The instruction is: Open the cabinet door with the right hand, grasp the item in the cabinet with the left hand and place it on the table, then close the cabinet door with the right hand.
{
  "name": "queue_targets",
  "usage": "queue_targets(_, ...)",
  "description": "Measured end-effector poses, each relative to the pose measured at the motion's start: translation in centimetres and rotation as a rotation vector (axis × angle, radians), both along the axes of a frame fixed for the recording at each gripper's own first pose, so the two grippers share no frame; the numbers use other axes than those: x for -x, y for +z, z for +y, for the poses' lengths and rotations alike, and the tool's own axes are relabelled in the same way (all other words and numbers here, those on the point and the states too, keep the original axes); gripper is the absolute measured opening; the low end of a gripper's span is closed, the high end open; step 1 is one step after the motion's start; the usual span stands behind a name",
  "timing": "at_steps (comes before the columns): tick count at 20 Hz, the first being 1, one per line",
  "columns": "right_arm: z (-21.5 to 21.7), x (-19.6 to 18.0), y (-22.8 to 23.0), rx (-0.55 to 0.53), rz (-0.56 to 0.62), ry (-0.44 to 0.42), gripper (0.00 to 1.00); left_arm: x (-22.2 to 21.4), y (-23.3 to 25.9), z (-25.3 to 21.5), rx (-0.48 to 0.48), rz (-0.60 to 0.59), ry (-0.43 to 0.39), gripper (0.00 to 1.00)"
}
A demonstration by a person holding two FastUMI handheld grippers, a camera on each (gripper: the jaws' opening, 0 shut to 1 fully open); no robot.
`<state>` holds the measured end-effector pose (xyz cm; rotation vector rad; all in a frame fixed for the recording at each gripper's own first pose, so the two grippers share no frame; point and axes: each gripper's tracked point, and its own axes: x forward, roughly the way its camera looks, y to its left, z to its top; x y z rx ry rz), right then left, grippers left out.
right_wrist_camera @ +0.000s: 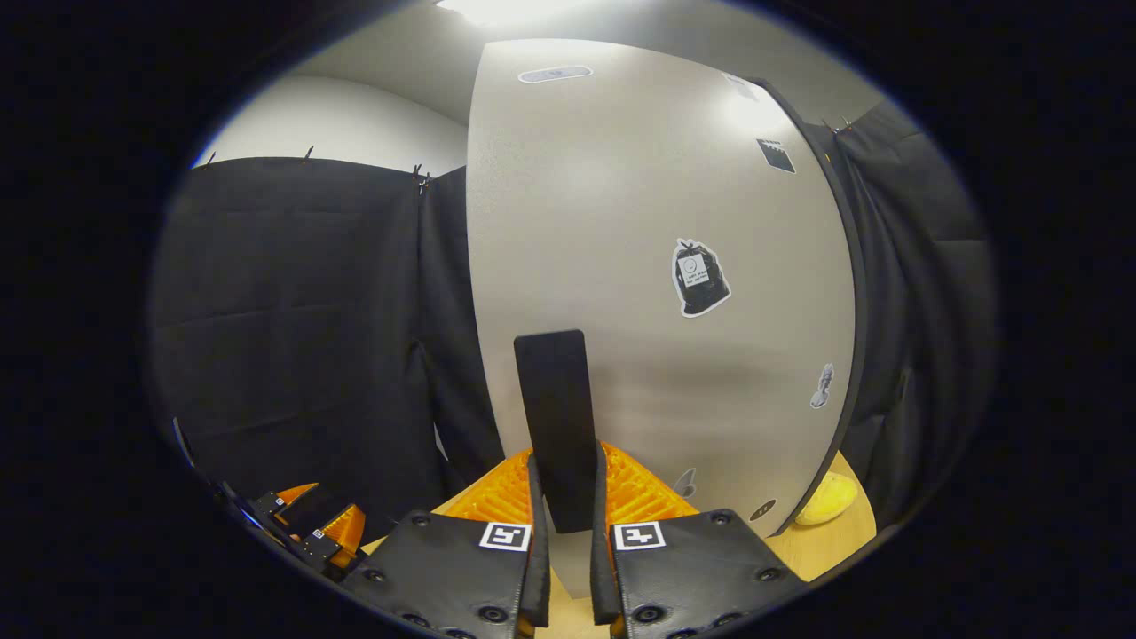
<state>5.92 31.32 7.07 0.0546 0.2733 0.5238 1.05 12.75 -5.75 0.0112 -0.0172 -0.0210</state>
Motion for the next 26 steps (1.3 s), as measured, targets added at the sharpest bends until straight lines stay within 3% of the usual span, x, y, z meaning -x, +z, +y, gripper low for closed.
queue_targets(9,-3.1,1.9,0.7,-0.018,0.012,0.055,0.2,-0.8,2.0,-6.1,-0.001,-0.024,-0.093,0.8)
queue_targets(10,-3.5,2.1,0.7,-0.024,0.011,0.06,0.17,-0.8,2.2,-6.8,-0.001,-0.025,-0.104,0.8)
queue_targets(13,-4.7,2.7,0.9,-0.031,0.003,0.069,0.2,-1.1,2.7,-9.0,0.0,-0.028,-0.139,0.8)
queue_targets(14,-5.1,2.9,0.9,-0.029,0.001,0.07,0.17,-1.0,3.0,-9.9,0.001,-0.031,-0.15,0.8)
queue_targets(22,-8.1,4.1,1.2,-0.014,-0.013,0.052,0.2,-0.8,4.1,-16.0,0.013,-0.038,-0.235,0.8)
queue_targets(23,-8.6,4.3,1.3,-0.012,-0.014,0.048,0.16,-0.8,4.2,-16.6,0.015,-0.039,-0.243,0.8)
queue_targets(26,-9.8,5.0,1.4,0.004,-0.024,0.034,0.2,-0.6,4.6,-18.7,0.026,-0.039,-0.267,0.8)
